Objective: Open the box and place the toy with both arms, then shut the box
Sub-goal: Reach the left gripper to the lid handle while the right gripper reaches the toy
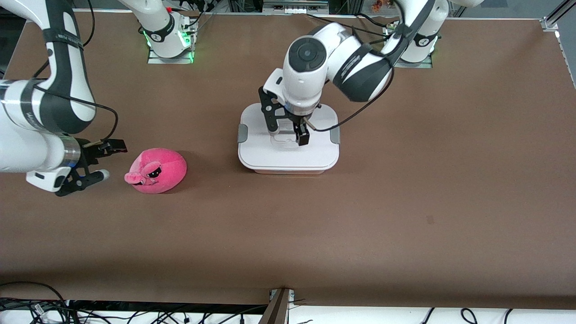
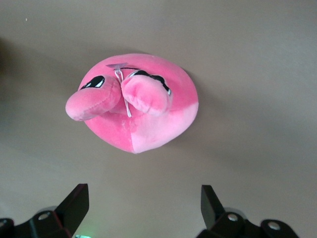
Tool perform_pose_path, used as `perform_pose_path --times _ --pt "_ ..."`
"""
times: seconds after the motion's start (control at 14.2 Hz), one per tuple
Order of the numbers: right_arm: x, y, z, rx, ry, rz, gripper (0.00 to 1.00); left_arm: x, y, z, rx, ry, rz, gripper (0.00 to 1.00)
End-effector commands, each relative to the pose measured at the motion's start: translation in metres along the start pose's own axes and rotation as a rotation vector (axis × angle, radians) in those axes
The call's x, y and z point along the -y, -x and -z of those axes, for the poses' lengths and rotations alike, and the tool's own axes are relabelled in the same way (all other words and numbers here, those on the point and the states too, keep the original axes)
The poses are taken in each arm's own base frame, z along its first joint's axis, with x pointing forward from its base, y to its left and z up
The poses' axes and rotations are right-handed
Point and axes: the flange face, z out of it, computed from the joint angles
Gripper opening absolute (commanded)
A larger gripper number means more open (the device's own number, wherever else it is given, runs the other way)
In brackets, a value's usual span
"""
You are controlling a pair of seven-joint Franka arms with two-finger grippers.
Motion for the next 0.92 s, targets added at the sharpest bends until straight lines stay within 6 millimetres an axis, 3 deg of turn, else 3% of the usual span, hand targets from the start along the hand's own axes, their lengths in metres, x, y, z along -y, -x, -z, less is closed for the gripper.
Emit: perform_pose_path --times 0.0,0.28,0.42,0.56,0.85 --pt "0.003 0.001 -0.020 -0.026 -0.009 0.059 1.00 -0.002 -0.005 -0.018 0.020 -0.010 -0.057 1.00" --pt "0.031 -0.015 -0.056 -0.062 0.001 0.111 1.00 -0.013 -0.004 -0.048 0.039 -0.032 -0.096 1.00" --pt "0.030 -0.016 -0.067 -0.060 0.008 0.116 1.00 -0.016 -0.007 -0.049 0.041 -0.043 -0.107 0.79" --pt "0.029 -0.015 -0.080 -0.064 0.014 0.130 1.00 -0.018 -0.007 -0.048 0.045 -0.040 -0.111 0.50" --pt "0.025 -0.028 -0.097 -0.108 0.040 0.154 1.00 -0.017 -0.005 -0.048 0.049 -0.036 -0.107 0.11"
